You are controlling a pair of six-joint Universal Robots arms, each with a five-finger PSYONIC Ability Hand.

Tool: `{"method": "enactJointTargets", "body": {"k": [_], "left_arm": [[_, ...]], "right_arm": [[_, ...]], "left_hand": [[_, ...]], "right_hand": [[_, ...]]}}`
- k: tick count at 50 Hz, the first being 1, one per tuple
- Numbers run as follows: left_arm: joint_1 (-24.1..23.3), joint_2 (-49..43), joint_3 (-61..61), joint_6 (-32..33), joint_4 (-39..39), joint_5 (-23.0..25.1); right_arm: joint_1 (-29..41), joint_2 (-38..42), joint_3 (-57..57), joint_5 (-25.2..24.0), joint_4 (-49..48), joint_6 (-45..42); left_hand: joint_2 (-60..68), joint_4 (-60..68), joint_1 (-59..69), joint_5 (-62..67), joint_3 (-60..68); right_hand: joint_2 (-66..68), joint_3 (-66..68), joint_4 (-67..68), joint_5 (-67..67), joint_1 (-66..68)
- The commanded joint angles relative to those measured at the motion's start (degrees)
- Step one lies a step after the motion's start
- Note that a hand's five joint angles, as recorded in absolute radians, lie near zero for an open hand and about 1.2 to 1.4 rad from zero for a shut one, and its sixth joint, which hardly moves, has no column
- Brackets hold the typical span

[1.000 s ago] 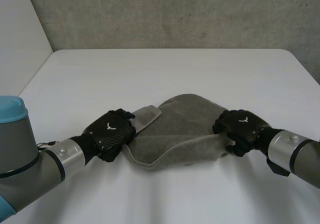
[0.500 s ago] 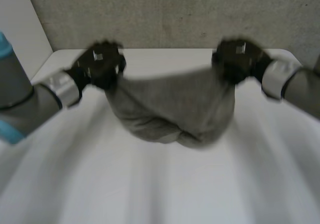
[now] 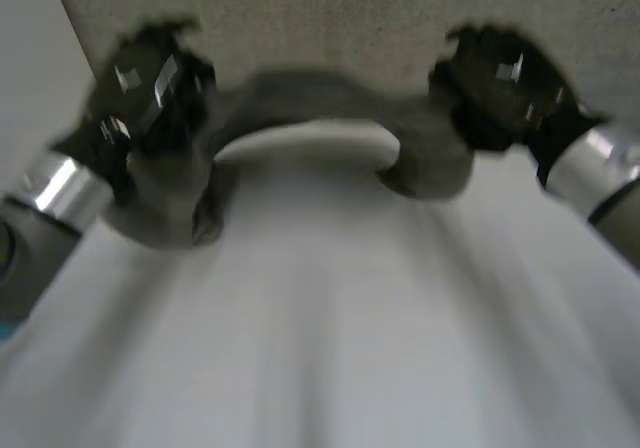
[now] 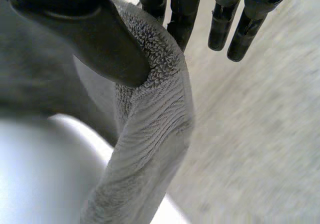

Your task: Fold the towel.

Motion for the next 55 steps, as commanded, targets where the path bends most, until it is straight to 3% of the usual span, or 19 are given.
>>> {"method": "enactJointTargets", "body": {"k": [1, 5, 13, 20, 24, 29, 46, 55], "left_arm": [[0.3, -1.7, -9.4, 13.0, -3.8, 4.2], [0.2, -7.8, -9.7, 20.1, -9.3, 4.1], [-0.3, -15.2, -7.3, 27.4, -14.7, 2.3], [-0.4, -16.9, -6.8, 28.1, -14.8, -2.1], [-0.5, -16.7, -6.2, 28.1, -14.8, -4.4], [-0.8, -16.6, -6.4, 28.1, -15.2, -5.4], [-0.1, -13.6, -7.1, 28.1, -19.4, -9.2], [-2.3, -12.7, -7.3, 28.1, -19.5, -11.2]], "right_arm": [[-0.1, -0.5, 13.6, 0.4, 0.5, -9.2], [-1.8, 0.6, 17.7, 0.1, 0.0, -10.1], [-2.3, 5.9, 17.5, 0.2, -0.2, -9.6], [-2.8, 6.0, 17.8, 0.2, -0.1, -9.6], [-3.7, 6.0, 18.0, 0.2, -0.1, -9.5], [-4.3, 6.0, 18.0, 0.2, -0.1, -9.4], [-6.5, 5.2, 17.5, 0.6, 0.6, -9.0], [-9.5, 3.7, 15.8, 0.2, 2.2, -5.4]], "left_hand": [[3.7, -3.4, 5.8, 3.2, -3.0], [3.7, -3.4, 5.8, 3.2, -3.0], [3.7, -3.4, 5.8, 3.2, -3.0], [3.7, -3.4, 5.8, 3.2, -3.0], [-14.4, -3.4, -12.3, -14.9, -3.0], [-20.8, -3.4, -18.7, -21.3, -3.0], [-26.0, -3.4, -24.0, -26.5, -3.0], [-25.9, -3.4, -23.8, -26.4, -3.0]], "right_hand": [[4.7, -2.5, -4.4, 3.3, 4.2], [4.7, -2.5, -4.4, 3.3, 4.2], [4.7, -2.5, -4.4, 3.3, 4.2], [4.7, -2.5, -4.4, 3.3, 4.2], [4.7, -2.5, -4.4, 3.3, 4.2], [4.7, -2.5, -4.4, 3.3, 4.2], [4.7, -2.5, -4.4, 3.3, 4.2], [4.7, -2.5, -4.4, 3.3, 4.2]]}}
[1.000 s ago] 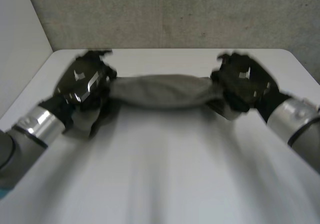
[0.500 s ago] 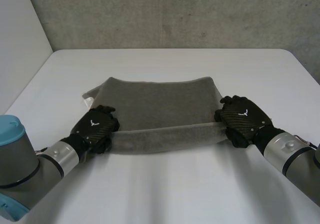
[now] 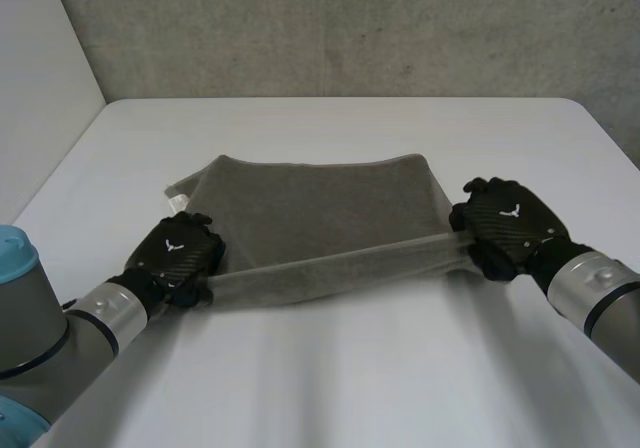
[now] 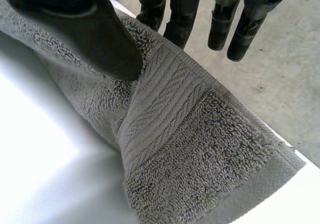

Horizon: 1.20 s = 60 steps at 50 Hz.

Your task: Fold the towel.

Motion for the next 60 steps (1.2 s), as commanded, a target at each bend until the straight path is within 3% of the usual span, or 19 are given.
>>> {"method": "enactJointTargets", "body": {"k": [1, 11, 13, 14, 15, 16, 27, 35, 42, 53, 57, 60], "left_arm": [[-2.0, 0.5, -0.1, 0.1, 0.1, -2.7], [-2.1, 0.5, -0.1, 4.4, 0.1, -4.9], [-2.1, 0.7, -0.2, 5.3, 0.1, -5.0], [-2.0, 0.9, -0.3, 5.9, 0.1, -4.9], [-2.0, 0.9, -0.3, 5.9, 0.1, -4.9], [-2.0, 1.1, -0.3, 6.2, 0.1, -4.8], [-1.3, 4.3, -0.2, 6.4, -0.1, -4.2], [3.9, 6.3, 1.0, 6.3, -0.1, -3.9], [7.5, 6.2, 1.6, 6.3, -0.3, 0.0], [7.7, 6.4, 1.6, 6.2, -0.3, 0.4], [7.8, 6.4, 1.6, 6.2, -0.3, 0.5], [7.7, 6.6, 1.6, 6.1, -0.3, 0.5]], "right_arm": [[-3.2, -0.8, -1.5, -0.7, 1.8, 2.9], [-4.5, -1.0, -2.6, -0.6, 3.2, 3.4], [-4.7, -1.0, -2.6, -0.6, 3.2, 3.5], [-4.7, -1.0, -2.6, -0.6, 3.2, 3.5], [-4.7, -1.0, -2.6, -0.6, 3.2, 3.5], [-4.6, -1.0, -2.5, -0.6, 3.2, 3.5], [-4.5, -0.9, -2.5, -0.9, 3.2, 3.2], [-4.6, 3.5, -3.9, -1.2, 3.3, 2.5], [-5.9, 6.7, -6.1, -1.3, 8.1, 1.1], [-6.8, 7.6, -7.6, -0.8, 12.1, -2.0], [-7.0, 7.5, -8.0, -1.0, 12.7, -2.4], [-7.6, 7.0, -7.9, -1.6, 12.8, -2.4]], "left_hand": [[-1.0, -3.4, -0.6, -0.1, -3.0], [1.5, -3.4, 1.9, 2.5, -3.0], [7.4, -3.4, 7.8, 8.4, -3.0], [18.3, -3.4, 18.7, 19.2, -3.0], [18.4, -3.4, 18.8, 19.3, -3.0], [28.4, -3.4, 28.7, 29.3, -3.0], [28.5, -3.4, 28.8, 29.4, -3.0], [28.5, -3.4, 28.8, 29.4, -3.0], [28.5, -3.4, 28.8, 29.4, -3.0], [28.5, -3.4, 28.8, 29.4, -3.0], [28.5, -3.4, 28.8, 29.4, -3.0], [28.5, -3.4, 28.8, 29.4, -3.0]], "right_hand": [[3.9, -2.5, -4.4, 3.3, 4.0], [3.9, -2.5, -4.4, 3.3, 4.0], [3.9, -2.5, -4.4, 3.3, 4.0], [3.9, -2.5, -4.4, 3.3, 4.0], [3.9, -2.5, -4.4, 3.3, 4.0], [3.9, -2.5, -4.4, 3.3, 4.0], [3.9, -2.5, -4.4, 3.3, 4.0], [-0.4, -2.5, -4.4, -1.0, -0.3], [-2.7, -2.5, -4.4, -3.4, -2.7], [-11.5, -2.5, -4.4, -12.1, -11.4], [3.9, -2.5, -4.4, 3.2, 3.9], [3.9, -2.5, -4.4, 3.3, 4.0]]}}
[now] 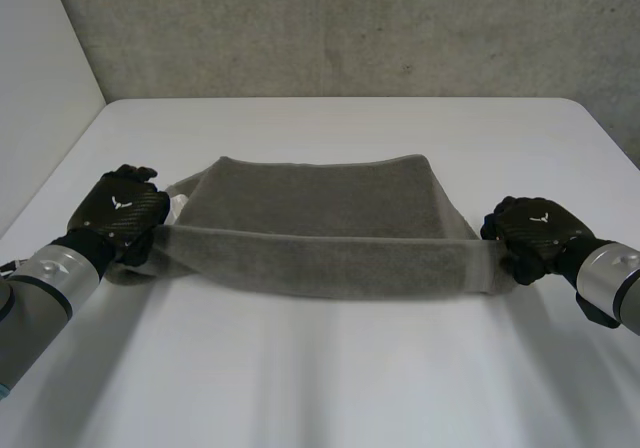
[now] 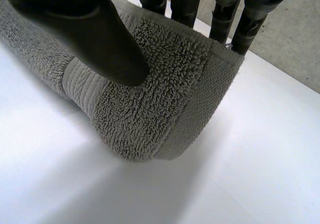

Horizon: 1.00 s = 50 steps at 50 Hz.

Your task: Fold the towel.

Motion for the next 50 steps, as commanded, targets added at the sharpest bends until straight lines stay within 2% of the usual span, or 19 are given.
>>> {"method": "enactJointTargets", "body": {"k": [1, 5, 7, 12, 21, 24, 26, 29, 32, 34, 38, 40, 41, 43, 45, 46, 48, 49, 50], "left_arm": [[-0.2, 0.4, 0.0, -0.1, -0.3, 0.1], [-0.3, 1.7, 0.0, -0.2, -1.4, 1.4], [-0.3, 4.8, 0.0, -0.5, -3.6, 3.0], [-0.1, 10.6, -0.1, -0.7, -9.5, 5.0], [0.6, 13.7, 1.7, -0.4, -13.4, 6.5], [0.7, 11.5, 4.6, -0.5, -13.4, 6.5], [-0.1, 3.8, 8.2, -0.4, -13.7, 5.9], [-0.8, -0.2, 11.3, -0.4, -14.1, 5.5], [-2.4, -10.1, 21.0, -0.7, -15.7, 5.1], [-2.9, -13.2, 25.4, -0.5, -15.9, 4.9], [-4.7, -18.5, 35.6, -1.0, -15.9, 3.9], [-6.6, -20.7, 47.2, -3.0, -15.1, 2.3], [-6.6, -20.7, 47.3, -3.0, -15.1, 2.3], [-7.8, -20.7, 57.9, -7.0, -12.1, 0.8], [-8.2, -20.0, 61.8, -9.7, -8.6, 0.1], [-8.2, -20.0, 61.9, -9.7, -8.6, 0.1], [-8.5, -16.0, 63.5, -16.7, 0.6, -1.4], [-8.5, -16.0, 63.5, -16.8, 0.6, -1.5], [-7.8, -12.8, 62.3, -21.0, 4.7, -2.0]], "right_arm": [[-0.8, -0.9, 0.0, -0.7, 0.3, -0.2], [-0.7, -2.7, -0.1, -0.6, 0.4, -0.3], [-0.9, -8.0, -0.2, -1.2, 0.6, 0.3], [-1.5, -14.1, -0.3, -3.6, 4.2, 0.4], [-1.7, -14.9, -3.9, -7.7, 11.6, -0.9], [-1.5, -10.5, -7.1, -6.9, 12.2, -1.8], [0.0, -2.9, -12.4, -6.2, 12.7, -1.9], [1.2, 0.2, -15.1, -5.4, 13.8, -2.0], [4.0, 6.1, -21.6, -2.8, 15.2, -2.5], [6.5, 11.3, -29.3, -0.5, 15.4, -2.8], [8.0, 14.0, -38.3, 0.6, 14.3, -1.9], [9.3, 14.7, -48.4, 1.8, 9.1, 0.4], [9.3, 14.7, -48.5, 1.9, 9.1, 0.4], [10.2, 14.2, -52.8, 3.3, 5.0, 3.4], [11.0, 11.5, -58.6, 7.6, -4.9, 12.7], [11.0, 11.5, -58.6, 7.7, -5.0, 12.7], [10.9, 7.3, -57.7, 9.1, -11.4, 19.4], [10.9, 7.3, -57.7, 9.2, -11.5, 19.4], [10.9, 6.2, -56.4, 8.5, -11.8, 19.9]], "left_hand": [[2.7, -3.4, 5.8, 2.7, -3.0], [2.7, -3.4, 5.8, 2.7, -3.0], [2.7, -3.4, 5.8, 2.7, -3.0], [2.7, -3.4, 5.8, 2.7, -3.0], [2.7, -3.4, 5.8, 2.7, -3.0], [2.7, -3.4, 5.8, 2.7, -3.0], [2.7, -3.4, 5.8, 2.7, -3.0], [2.7, -3.4, 5.8, 2.7, -3.0], [2.7, -3.4, 5.8, 2.7, -3.0], [2.7, -3.4, 5.8, 2.7, -3.0], [2.7, -3.4, 5.8, 2.7, -3.0], [2.7, -3.4, 5.8, 2.7, -3.0], [2.7, -3.4, 5.8, 2.7, -3.0], [2.7, -3.4, 5.8, 2.7, -3.0], [2.7, -3.4, 5.8, 2.7, -3.0], [2.7, -3.4, 5.8, 2.7, -3.0], [2.7, -3.4, 5.8, 2.7, -3.0], [2.7, -3.4, 5.8, 2.7, -3.0], [2.7, -3.4, 5.8, 2.7, -3.0]], "right_hand": [[4.3, -2.5, -4.4, 4.1, 4.1], [4.3, -2.5, -4.4, 4.1, 4.1], [4.3, -2.5, -4.4, 4.1, 4.1], [4.3, -2.5, -4.4, 4.1, 4.1], [4.3, -2.5, -4.4, 4.1, 4.1], [4.3, -2.5, -4.4, 4.1, 4.1], [4.3, -2.5, -4.4, 4.1, 4.1], [4.3, -2.5, -4.4, 4.1, 4.1], [4.3, -2.5, -4.4, 4.1, 4.1], [4.3, -2.5, -4.4, 4.1, 4.1], [4.3, -2.5, -4.4, 4.1, 4.1], [4.3, -2.5, -4.4, 4.1, 4.1], [4.3, -2.5, -4.4, 4.1, 4.1], [4.3, -2.5, -4.4, 4.1, 4.1], [4.3, -2.5, -4.4, 4.1, 4.1], [4.3, -2.5, -4.4, 4.1, 4.1], [4.3, -2.5, -4.4, 4.1, 4.1], [4.3, -2.5, -4.4, 4.1, 4.1], [4.3, -2.5, -4.4, 4.1, 4.1]]}}
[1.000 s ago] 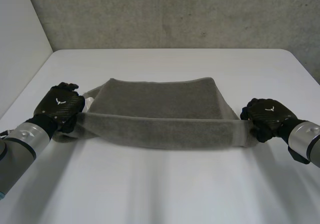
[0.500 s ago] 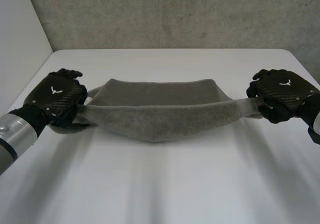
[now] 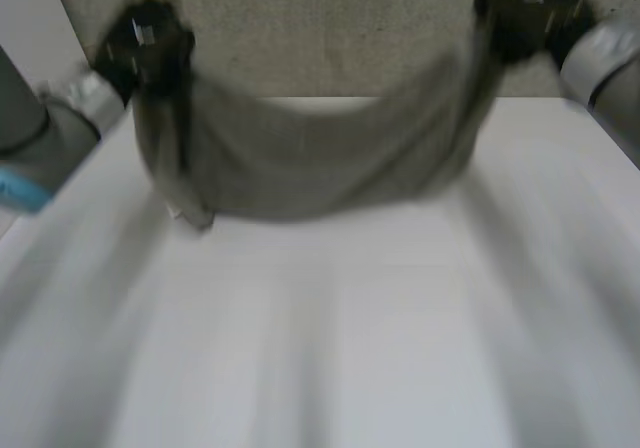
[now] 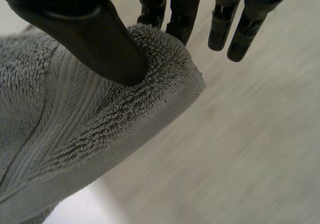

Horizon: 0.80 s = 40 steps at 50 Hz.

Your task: Fold the towel.

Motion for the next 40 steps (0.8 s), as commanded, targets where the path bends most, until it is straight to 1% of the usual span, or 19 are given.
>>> {"method": "enactJointTargets", "body": {"k": [1, 4, 6, 7, 9, 10, 12, 14, 15, 17, 20, 23, 25, 29, 31, 33, 34, 36, 40], "left_arm": [[0.4, 9.6, 3.7, -16.9, 18.7, -2.8], [1.2, 9.5, -1.5, -19.6, 21.0, -1.4], [1.7, 9.5, -4.6, -18.9, 20.9, 0.0], [1.7, 9.5, -4.6, -18.9, 20.9, 0.0], [3.0, 10.0, -12.0, -17.1, 21.0, 3.8], [3.0, 10.0, -12.1, -17.1, 21.0, 3.8], [3.4, 10.7, -20.4, -14.3, 21.5, 6.9], [3.3, 11.3, -24.2, -12.0, 21.4, 8.0], [3.3, 11.3, -24.3, -12.0, 21.4, 8.1], [3.4, 13.0, -31.6, -7.5, 21.0, 9.6], [3.3, 14.9, -38.7, -3.6, 21.0, 11.7], [3.4, 15.6, -41.7, -1.8, 21.0, 12.8], [4.2, 16.8, -45.9, 0.9, 20.8, 14.4], [5.8, 18.8, -48.4, 2.1, 19.9, 14.8], [6.4, 20.8, -49.2, 2.1, 18.6, 14.9], [7.2, 25.1, -50.1, 1.8, 14.7, 15.0], [7.2, 25.2, -50.1, 1.8, 14.6, 15.0], [8.0, 29.8, -50.7, 1.7, 9.9, 14.9], [8.8, 34.9, -51.6, 1.7, 5.3, 14.9]], "right_arm": [[0.3, -7.5, 0.8, 2.0, -11.8, 11.4], [0.3, -7.9, 4.1, 0.8, -11.0, 11.1], [-0.2, -10.2, 11.7, -2.2, -10.3, 10.2], [-0.3, -10.2, 11.7, -2.2, -10.3, 10.2], [-2.8, -12.5, 19.2, -4.2, -10.6, 8.2], [-2.8, -12.5, 19.2, -4.2, -10.6, 8.2], [-4.2, -13.5, 22.6, -5.2, -10.6, 6.9], [-6.2, -13.9, 28.7, -7.2, -10.4, 4.1], [-6.2, -13.9, 28.8, -7.2, -10.4, 4.0], [-7.6, -14.2, 34.4, -8.9, -10.1, 1.7], [-10.0, -14.9, 39.3, -10.0, -9.8, 0.4], [-11.2, -16.1, 41.8, -11.0, -9.7, 0.0], [-12.5, -19.1, 46.2, -13.8, -9.7, -0.6], [-13.5, -22.5, 48.9, -16.0, -9.6, -0.7], [-14.1, -24.8, 49.7, -16.5, -9.1, -0.2], [-15.5, -30.2, 50.3, -17.0, -6.5, 0.0], [-15.5, -30.2, 50.3, -17.0, -6.5, 0.0], [-17.1, -35.5, 50.1, -17.2, -1.7, -0.1], [-18.6, -39.6, 49.9, -17.5, 3.7, -0.2]], "left_hand": [[2.7, -3.4, 5.8, 2.7, -3.0], [2.7, -3.4, 5.8, 2.7, -3.0], [2.7, -3.4, 5.8, 2.7, -3.0], [2.7, -3.4, 5.8, 2.7, -3.0], [2.7, -3.4, 5.8, 2.7, -3.0], [2.7, -3.4, 5.8, 2.7, -3.0], [2.7, -3.4, 5.8, 2.7, -3.0], [2.7, -3.4, 5.8, 2.7, -3.0], [2.7, -3.4, 5.8, 2.7, -3.0], [2.7, -3.4, 5.8, 2.7, -3.0], [2.7, -3.4, 5.8, 2.7, -3.0], [2.7, -3.4, 5.8, 2.7, -3.0], [2.7, -3.4, 5.8, 2.7, -3.0], [2.7, -3.4, 5.8, 2.7, -3.0], [2.7, -3.4, 5.8, 2.7, -3.0], [2.7, -3.4, 5.8, 2.7, -3.0], [2.7, -3.4, 5.8, 2.7, -3.0], [2.7, -3.4, 5.8, 2.7, -3.0], [2.7, -3.4, 5.8, 2.7, -3.0]], "right_hand": [[3.9, -2.5, -4.4, 3.4, 3.9], [3.9, -2.5, -4.4, 3.4, 3.9], [3.9, -2.5, -4.4, 3.4, 3.9], [3.9, -2.5, -4.4, 3.4, 3.9], [3.9, -2.5, -4.4, 3.4, 3.9], [3.9, -2.5, -4.4, 3.4, 3.9], [3.9, -2.5, -4.4, 3.4, 3.9], [3.9, -2.5, -4.4, 3.4, 3.9], [3.9, -2.5, -4.4, 3.4, 3.9], [3.9, -2.5, -4.4, 3.4, 3.9], [3.9, -2.5, -4.4, 3.4, 3.9], [3.9, -2.5, -4.4, 3.4, 3.9], [3.9, -2.5, -4.4, 3.4, 3.9], [3.9, -2.5, -4.4, 3.4, 3.9], [3.9, -2.5, -4.4, 3.4, 3.9], [3.9, -2.5, -4.4, 3.4, 3.9], [3.9, -2.5, -4.4, 3.4, 3.9], [3.9, -2.5, -4.4, 3.4, 3.9], [3.9, -2.5, -4.4, 3.4, 3.9]]}}
